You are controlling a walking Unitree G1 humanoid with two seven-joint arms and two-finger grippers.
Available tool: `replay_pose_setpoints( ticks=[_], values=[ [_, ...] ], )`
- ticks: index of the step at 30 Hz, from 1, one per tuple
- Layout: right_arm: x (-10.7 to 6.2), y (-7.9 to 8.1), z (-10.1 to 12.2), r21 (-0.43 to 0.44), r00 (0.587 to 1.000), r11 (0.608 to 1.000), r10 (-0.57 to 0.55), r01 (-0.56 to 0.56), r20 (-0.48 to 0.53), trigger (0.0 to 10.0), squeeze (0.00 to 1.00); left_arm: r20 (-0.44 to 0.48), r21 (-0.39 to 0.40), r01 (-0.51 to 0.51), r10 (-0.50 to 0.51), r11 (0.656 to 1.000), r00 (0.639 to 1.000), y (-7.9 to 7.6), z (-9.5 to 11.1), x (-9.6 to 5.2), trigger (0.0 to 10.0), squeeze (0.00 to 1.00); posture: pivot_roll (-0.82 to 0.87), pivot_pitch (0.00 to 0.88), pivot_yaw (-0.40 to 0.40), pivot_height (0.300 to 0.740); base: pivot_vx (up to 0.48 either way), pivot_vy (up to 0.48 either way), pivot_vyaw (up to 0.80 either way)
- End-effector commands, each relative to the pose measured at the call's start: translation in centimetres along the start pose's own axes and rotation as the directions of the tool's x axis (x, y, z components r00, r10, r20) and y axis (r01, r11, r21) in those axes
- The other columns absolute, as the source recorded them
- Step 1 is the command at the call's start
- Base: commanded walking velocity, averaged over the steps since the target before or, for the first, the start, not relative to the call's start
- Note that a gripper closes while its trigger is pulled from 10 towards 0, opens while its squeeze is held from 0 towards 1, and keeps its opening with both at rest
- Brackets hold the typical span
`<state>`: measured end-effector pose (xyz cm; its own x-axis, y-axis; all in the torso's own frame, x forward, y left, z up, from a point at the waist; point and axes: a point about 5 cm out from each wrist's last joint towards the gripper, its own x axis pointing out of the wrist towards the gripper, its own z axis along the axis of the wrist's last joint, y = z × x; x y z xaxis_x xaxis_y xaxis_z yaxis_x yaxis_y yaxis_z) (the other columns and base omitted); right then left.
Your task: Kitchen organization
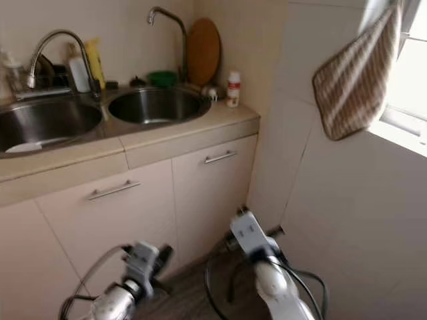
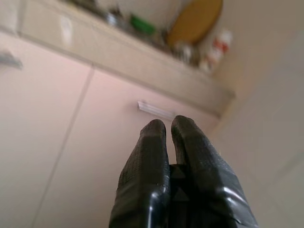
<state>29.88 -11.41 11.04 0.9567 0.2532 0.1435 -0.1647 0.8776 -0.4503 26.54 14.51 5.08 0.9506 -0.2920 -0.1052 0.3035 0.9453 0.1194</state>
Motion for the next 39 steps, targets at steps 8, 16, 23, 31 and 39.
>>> replay_pose_setpoints(
  ticks=[8,16,23,31,39],
  values=[
    [2.7,-3.8,6.0,0.056,0.965,0.989,-0.146,0.137,0.219,10.0,0.0,0.313,0.029,-0.067,0.055,0.997,0.948,0.6,8.9,2.0,10.0,0.0,0.08,0.0,-0.049,0.74,0.0,0.0,0.4],
    [3.6,-5.6,10.1,0.118,0.909,0.971,-0.238,0.21,0.343,10.0,0.0,0.469,0.034,-0.091,0.065,0.995,0.881,1.3,14.1,2.1,10.0,0.0,0.07,0.0,-0.039,0.74,0.138,0.0,0.0],
    [4.7,-6.2,14.0,0.171,0.853,0.964,-0.262,0.206,0.452,10.0,0.0,0.53,0.042,-0.079,0.045,0.996,0.847,1.2,16.9,2.3,10.0,0.0,0.07,0.0,-0.033,0.74,0.366,0.0,0.46],
    [5.3,-6.2,16.5,0.244,0.818,0.957,-0.265,0.158,0.51,10.0,0.0,0.549,0.052,-0.077,0.036,0.996,0.835,1.2,18.0,2.4,10.0,0.0,0.08,0.0,-0.038,0.74,0.405,0.0,0.3],
    [5.8,-6.6,17.3,0.255,0.809,0.956,-0.264,0.146,0.526,10.0,0.0,0.564,0.063,-0.081,0.032,0.995,0.825,1.1,18.8,2.3,10.0,0.0,0.08,0.0,-0.046,0.74,0.395,0.0,0.0]
  ],
)
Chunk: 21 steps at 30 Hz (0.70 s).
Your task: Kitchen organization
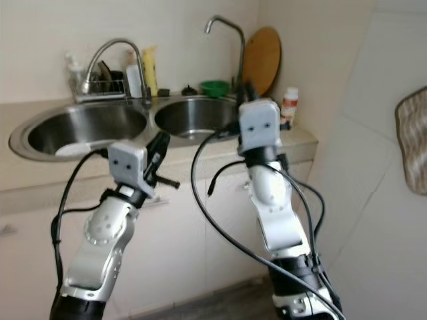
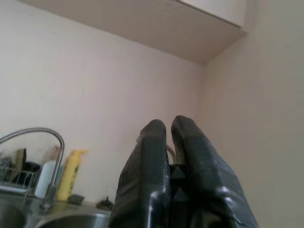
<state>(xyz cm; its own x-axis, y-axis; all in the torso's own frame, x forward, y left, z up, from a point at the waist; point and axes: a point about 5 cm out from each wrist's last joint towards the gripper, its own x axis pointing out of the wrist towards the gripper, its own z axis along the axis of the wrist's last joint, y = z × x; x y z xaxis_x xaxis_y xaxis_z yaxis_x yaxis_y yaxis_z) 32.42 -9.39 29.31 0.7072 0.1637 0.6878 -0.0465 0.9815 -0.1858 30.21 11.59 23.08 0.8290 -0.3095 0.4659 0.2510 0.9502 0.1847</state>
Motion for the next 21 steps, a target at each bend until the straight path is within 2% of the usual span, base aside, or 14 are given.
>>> replay_pose_setpoints(
  ticks=[1,3,6,14,17,21],
  values=[
    [0.8,0.5,0.7,0.027,1.0,0.999,0.02,-0.021,0.019,10.0,0.0,0.004,0.017,-0.018,0.018,1.0,1.0,0.6,0.4,0.2,10.0,0.0,0.08,0.0,-0.046,0.74,0.382,0.0,0.0],
    [1.0,0.4,0.6,0.043,1.0,0.999,0.013,-0.013,0.008,10.0,0.0,0.006,0.018,-0.019,0.019,1.0,1.0,0.6,0.5,0.3,10.0,0.0,0.08,0.0,-0.047,0.74,0.371,0.0,0.0],
    [1.2,0.4,0.8,0.017,1.0,1.0,0.016,-0.016,0.013,10.0,0.0,0.009,0.019,-0.02,0.02,1.0,1.0,0.6,0.6,0.4,10.0,0.0,0.08,0.0,-0.048,0.74,0.361,0.0,0.8],
    [1.4,0.0,0.8,0.053,1.0,0.999,-0.002,0.001,0.014,10.0,0.0,0.011,0.021,-0.02,0.02,1.0,1.0,0.5,0.7,0.6,10.0,0.0,0.08,0.0,-0.048,0.74,0.339,0.0,0.74],
    [1.5,-0.4,0.4,0.087,1.0,0.996,-0.02,0.021,-0.011,10.0,0.0,0.016,0.02,-0.023,0.023,1.0,1.0,0.6,0.8,0.8,10.0,0.0,0.07,0.0,-0.049,0.74,0.311,0.0,0.0],
    [1.6,-0.6,0.3,0.085,1.0,0.996,-0.023,0.024,-0.011,10.0,0.0,0.019,0.02,-0.024,0.024,1.0,1.0,0.6,0.9,0.9,10.0,0.0,0.07,0.0,-0.049,0.74,0.294,0.0,0.0]
  ],
)
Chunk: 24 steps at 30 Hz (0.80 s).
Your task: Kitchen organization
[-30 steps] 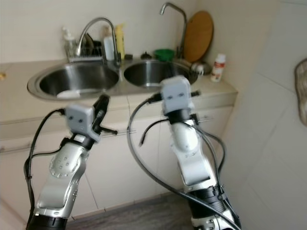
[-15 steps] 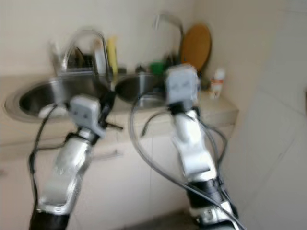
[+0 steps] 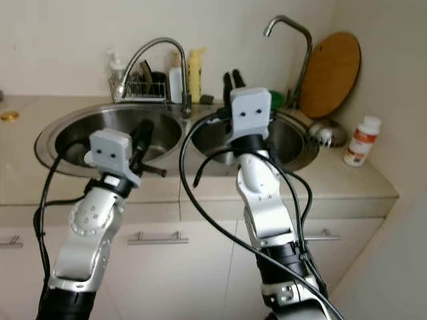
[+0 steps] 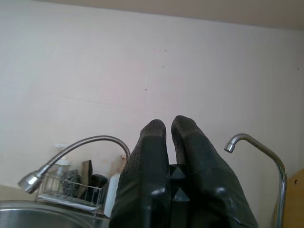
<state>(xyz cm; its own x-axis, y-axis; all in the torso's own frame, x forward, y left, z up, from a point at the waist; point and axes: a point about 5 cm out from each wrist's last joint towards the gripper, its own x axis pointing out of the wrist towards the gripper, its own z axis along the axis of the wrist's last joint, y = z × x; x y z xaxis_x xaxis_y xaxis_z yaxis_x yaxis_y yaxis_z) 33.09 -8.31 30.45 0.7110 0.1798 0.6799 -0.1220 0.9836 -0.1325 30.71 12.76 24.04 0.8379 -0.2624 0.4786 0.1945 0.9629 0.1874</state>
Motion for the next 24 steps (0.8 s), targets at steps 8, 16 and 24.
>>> replay_pose_setpoints(
  ticks=[8,16,24],
  values=[
    [0.3,-1.4,-0.3,0.012,0.999,0.999,-0.041,0.041,-0.019,10.0,0.0,0.025,-0.011,0.024,-0.024,1.0,0.999,-0.8,0.6,0.6,10.0,0.0,0.08,0.0,-0.05,0.74,0.295,0.0,0.0],
    [0.6,-1.1,-1.6,0.029,0.996,0.999,-0.024,0.027,-0.083,10.0,0.0,0.035,-0.014,0.022,-0.022,1.0,0.999,-1.2,0.9,0.9,10.0,0.0,0.08,0.0,-0.049,0.74,0.181,0.0,0.09],
    [0.5,-0.1,-3.8,0.042,0.983,0.999,0.02,-0.012,-0.18,10.0,0.0,0.03,-0.005,0.029,-0.029,1.0,0.999,-1.2,0.8,1.0,10.0,0.0,0.1,0.0,-0.048,0.74,0.0,0.0,0.68]
  ],
)
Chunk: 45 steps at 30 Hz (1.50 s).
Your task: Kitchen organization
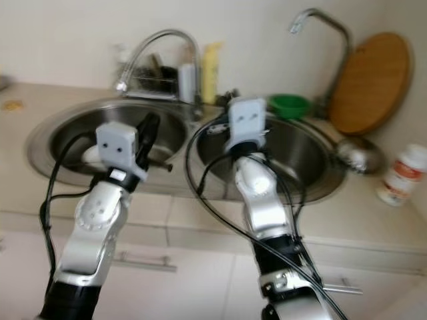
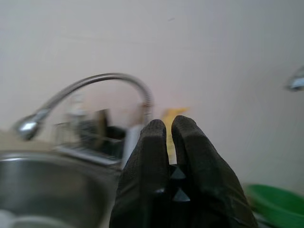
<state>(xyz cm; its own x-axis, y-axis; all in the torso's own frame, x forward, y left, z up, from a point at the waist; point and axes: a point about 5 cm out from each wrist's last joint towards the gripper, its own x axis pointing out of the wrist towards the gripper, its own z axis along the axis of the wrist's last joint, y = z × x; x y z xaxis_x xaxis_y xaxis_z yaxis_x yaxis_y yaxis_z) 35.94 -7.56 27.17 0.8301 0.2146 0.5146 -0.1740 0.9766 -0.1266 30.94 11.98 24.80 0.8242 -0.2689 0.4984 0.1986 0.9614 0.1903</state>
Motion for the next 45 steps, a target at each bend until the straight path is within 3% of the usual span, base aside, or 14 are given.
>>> replay_pose_setpoints(
  ticks=[1,4,8,9,10,11,15,27,30,31,32,38,42,45],
  values=[
    [0.5,-0.9,0.4,0.014,1.0,1.0,-0.016,0.016,0.009,10.0,0.0,0.005,-0.006,0.024,-0.024,1.0,1.0,-0.7,0.2,0.2,10.0,0.0,0.1,0.0,-0.048,0.74,0.0,0.0,0.0],
    [0.6,-0.5,-0.8,0.012,0.998,1.0,0.006,-0.005,-0.056,10.0,0.0,0.002,-0.004,0.029,-0.029,1.0,1.0,-0.8,0.1,0.2,10.0,0.0,0.11,0.0,-0.052,0.74,0.0,0.0,0.0],
    [0.4,-0.5,-2.2,0.118,0.993,0.993,-0.01,0.024,-0.115,10.0,0.0,-0.011,-0.001,0.034,-0.034,0.999,0.999,-1.0,-0.1,0.0,10.0,0.0,0.12,0.0,-0.056,0.74,0.0,0.0,0.0],
    [0.3,-0.7,-2.6,0.153,0.991,0.987,-0.021,0.042,-0.134,10.0,0.36,-0.016,-0.001,0.035,-0.035,0.999,0.999,-1.0,-0.2,-0.1,10.0,0.0,0.12,0.0,-0.056,0.74,0.0,0.0,0.0],
    [0.3,-0.7,-2.8,0.17,0.989,0.984,-0.022,0.046,-0.143,10.0,0.36,-0.018,-0.001,0.035,-0.035,0.999,0.999,-1.0,-0.2,-0.1,10.0,0.0,0.12,0.0,-0.055,0.74,0.0,0.0,0.0],
    [0.2,-0.9,-3.2,0.213,0.985,0.975,-0.028,0.064,-0.169,10.0,1.0,-0.021,-0.001,0.037,-0.037,0.999,0.999,-1.0,-0.3,-0.1,10.0,0.0,0.12,0.0,-0.054,0.74,0.0,0.0,0.0],
    [0.0,-1.0,-3.9,0.319,0.979,0.944,-0.022,0.087,-0.203,10.0,1.0,-0.032,-0.004,0.044,-0.044,0.999,0.999,-1.2,-0.6,-0.1,10.0,0.0,0.11,0.0,-0.051,0.74,0.0,0.0,0.0],
    [-0.6,-2.2,-2.6,0.396,0.987,0.907,-0.097,0.141,-0.13,10.0,1.0,-0.05,-0.019,0.046,-0.047,0.999,0.998,-1.5,-1.0,-0.4,10.0,0.0,0.1,0.0,-0.051,0.74,0.0,0.0,0.0],
    [-1.1,-2.0,-2.3,0.374,0.986,0.916,-0.1,0.144,-0.134,10.0,1.0,-0.053,-0.026,0.042,-0.043,0.999,0.998,-1.5,-1.1,-0.5,10.0,0.0,0.1,0.0,-0.051,0.74,0.0,0.0,0.0],
    [-1.3,-2.0,-2.4,0.349,0.983,0.925,-0.105,0.152,-0.15,10.0,0.6,-0.055,-0.026,0.042,-0.044,0.999,0.998,-1.5,-1.2,-0.5,10.0,0.0,0.09,0.0,-0.049,0.74,0.0,0.0,0.0],
    [-1.7,-2.1,-2.7,0.299,0.977,0.94,-0.116,0.166,-0.179,10.0,0.0,-0.058,-0.026,0.044,-0.046,0.999,0.997,-1.6,-1.3,-0.5,10.0,0.0,0.09,0.0,-0.048,0.74,0.0,0.0,0.0],
    [-3.6,-2.3,-3.4,0.208,0.974,0.966,-0.11,0.151,-0.198,10.0,0.0,-0.072,-0.034,0.046,-0.049,0.998,0.996,-1.6,-1.5,-0.7,10.0,0.0,0.08,0.0,-0.048,0.74,0.0,0.0,0.0],
    [-6.3,-2.5,-4.3,0.078,0.969,0.99,-0.094,0.115,-0.228,10.0,0.0,-0.131,-0.042,0.055,-0.06,0.998,0.99,-1.5,-2.5,-2.1,10.0,0.0,0.07,0.0,-0.045,0.74,0.0,0.0,0.0],
    [-7.9,-3.2,-3.4,-0.04,0.982,0.992,-0.125,0.12,-0.144,10.0,0.0,-0.186,-0.024,0.073,-0.076,0.997,0.98,-1.3,-3.5,-3.9,10.0,0.0,0.07,0.0,-0.043,0.74,0.0,0.0,0.0]
  ],
)
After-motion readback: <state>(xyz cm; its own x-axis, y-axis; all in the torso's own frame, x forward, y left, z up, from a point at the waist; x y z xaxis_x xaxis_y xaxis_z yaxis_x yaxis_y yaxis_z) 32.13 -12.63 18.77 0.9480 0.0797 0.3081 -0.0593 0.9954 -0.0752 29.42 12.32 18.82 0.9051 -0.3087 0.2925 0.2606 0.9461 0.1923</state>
